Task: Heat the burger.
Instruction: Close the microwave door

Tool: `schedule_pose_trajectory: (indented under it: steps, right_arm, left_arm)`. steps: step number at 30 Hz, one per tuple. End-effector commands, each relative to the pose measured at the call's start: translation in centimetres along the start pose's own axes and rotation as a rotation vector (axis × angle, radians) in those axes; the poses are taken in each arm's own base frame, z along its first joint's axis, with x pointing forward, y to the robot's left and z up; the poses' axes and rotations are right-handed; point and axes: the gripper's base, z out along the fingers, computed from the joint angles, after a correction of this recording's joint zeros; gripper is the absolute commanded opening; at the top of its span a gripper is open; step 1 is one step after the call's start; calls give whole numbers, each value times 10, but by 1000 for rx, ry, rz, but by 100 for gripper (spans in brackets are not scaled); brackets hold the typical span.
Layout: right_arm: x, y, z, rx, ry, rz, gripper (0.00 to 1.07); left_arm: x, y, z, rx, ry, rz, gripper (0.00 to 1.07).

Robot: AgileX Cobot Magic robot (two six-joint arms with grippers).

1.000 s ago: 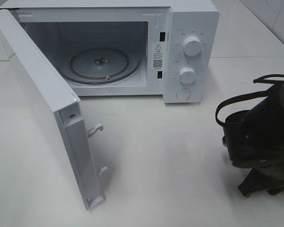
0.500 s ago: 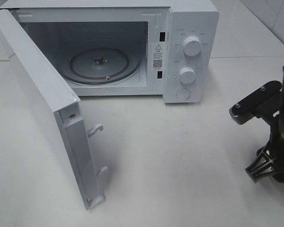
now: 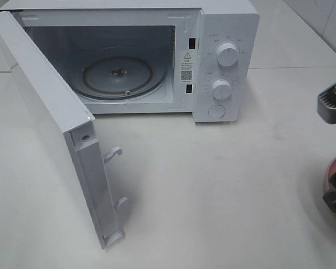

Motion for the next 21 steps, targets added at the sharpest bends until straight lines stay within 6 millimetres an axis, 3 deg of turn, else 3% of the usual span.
schedule_pose_trajectory:
  steps: [1,3,5,8,15,21]
  right_arm:
    - [11,-4,-13,-15,-13,1,80]
    - [16,-6,-17,-20,-20,8,79]
    - [33,-10,-34,-56,-74,35,79]
    - [38,-10,-38,-71,-92,37,79]
    - [70,-13,-62,-177,-239,53,77]
    - [82,-15,-67,-182,-296,62,76]
  left_arm:
    - [1,0,-1,-3,-24,-8,100]
    - [1,0,-1,-3,-24,-8,100]
    - [1,0,-1,-3,-24,-8,100]
    - [1,0,-1,-3,-24,-8,100]
    - [1,0,-1,-3,-24,-8,100]
    - [1,0,-1,-3,-24,-8,100]
